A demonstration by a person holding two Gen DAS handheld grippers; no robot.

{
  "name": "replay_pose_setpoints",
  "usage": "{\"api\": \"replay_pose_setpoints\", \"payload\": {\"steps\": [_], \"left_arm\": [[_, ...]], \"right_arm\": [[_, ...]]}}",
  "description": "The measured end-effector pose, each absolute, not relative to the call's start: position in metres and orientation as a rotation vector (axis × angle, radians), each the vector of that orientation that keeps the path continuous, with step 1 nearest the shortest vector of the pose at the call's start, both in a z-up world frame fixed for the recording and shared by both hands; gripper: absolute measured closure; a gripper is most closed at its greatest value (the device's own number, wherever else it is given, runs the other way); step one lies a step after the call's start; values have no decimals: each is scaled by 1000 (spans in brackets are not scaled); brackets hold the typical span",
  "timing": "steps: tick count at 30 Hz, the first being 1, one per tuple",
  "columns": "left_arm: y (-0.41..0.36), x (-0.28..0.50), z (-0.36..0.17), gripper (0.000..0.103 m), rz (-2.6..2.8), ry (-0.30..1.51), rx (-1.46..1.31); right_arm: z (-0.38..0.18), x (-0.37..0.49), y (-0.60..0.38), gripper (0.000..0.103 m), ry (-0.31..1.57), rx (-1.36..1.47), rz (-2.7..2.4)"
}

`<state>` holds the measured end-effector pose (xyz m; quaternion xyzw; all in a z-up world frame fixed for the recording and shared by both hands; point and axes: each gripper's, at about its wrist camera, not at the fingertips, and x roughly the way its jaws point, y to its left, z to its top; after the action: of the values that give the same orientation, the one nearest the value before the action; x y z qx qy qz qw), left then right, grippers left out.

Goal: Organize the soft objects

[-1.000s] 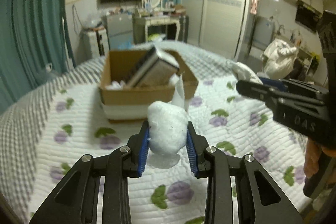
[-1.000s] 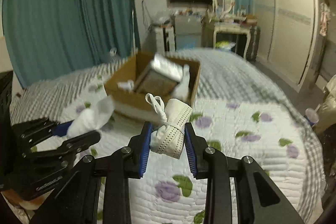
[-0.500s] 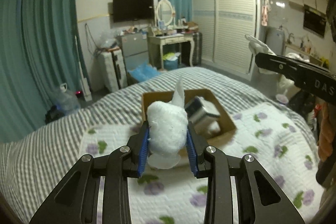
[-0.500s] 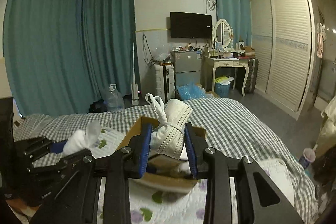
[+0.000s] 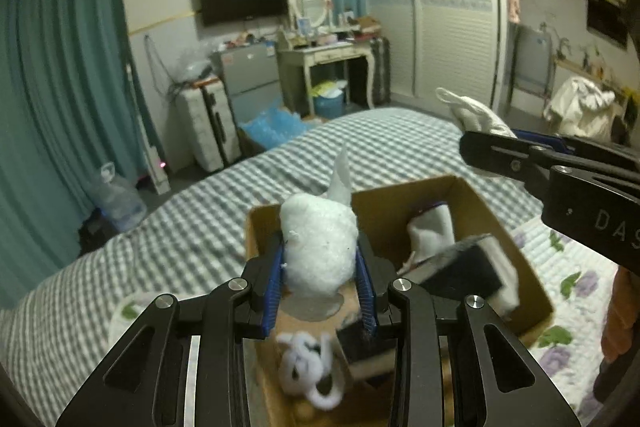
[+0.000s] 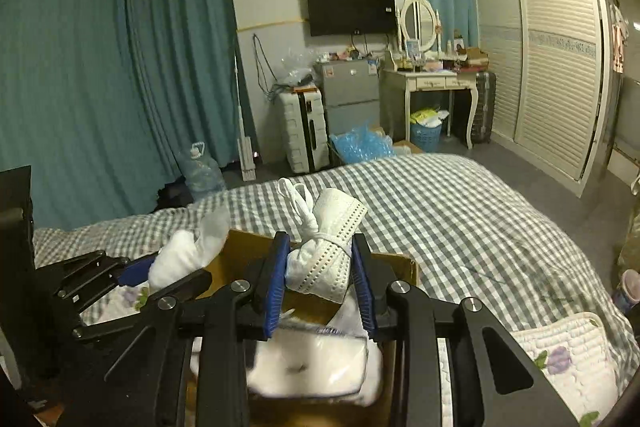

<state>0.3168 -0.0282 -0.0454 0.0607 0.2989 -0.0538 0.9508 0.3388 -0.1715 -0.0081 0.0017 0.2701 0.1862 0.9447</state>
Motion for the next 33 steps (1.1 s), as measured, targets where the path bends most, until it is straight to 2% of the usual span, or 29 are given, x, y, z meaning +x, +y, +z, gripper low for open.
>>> {"api": "replay_pose_setpoints", "payload": {"steps": [3, 5, 6, 7, 13, 19, 25, 27, 30, 32, 33], "left_arm": [[-30, 321, -51, 68, -115, 605, 143], [-31, 321, -55, 49, -106, 613, 158], [-31, 319, -55, 24, -96, 614, 161], [-30, 315, -56, 14, -72, 597, 158], [-22, 297, -44, 14, -64, 586, 114], [-22, 253, 2, 14, -49, 525, 122], [-24, 170, 95, 14, -36, 344, 110], [-24, 142, 122, 14, -12, 280, 112], [-23, 96, 158, 9, 0, 180, 100], [-20, 59, 176, 8, -7, 100, 72], [-17, 50, 178, 8, -7, 82, 64]], "right_arm": [[-21, 354, -167, 72, 572, -6, 374], [-31, 360, -167, 72, 596, -4, 375], [-36, 361, -167, 71, 597, 4, 367], [-38, 364, -167, 70, 598, 14, 368], [-35, 360, -172, 52, 613, 54, 350], [13, 316, -180, 51, 571, 29, 332], [104, 236, -201, 48, 465, -10, 305], [136, 201, -209, 42, 420, -16, 298], [175, 149, -221, 28, 359, -22, 286], [193, 112, -227, 4, 309, -31, 278], [198, 97, -231, 0, 285, -29, 270]]}}
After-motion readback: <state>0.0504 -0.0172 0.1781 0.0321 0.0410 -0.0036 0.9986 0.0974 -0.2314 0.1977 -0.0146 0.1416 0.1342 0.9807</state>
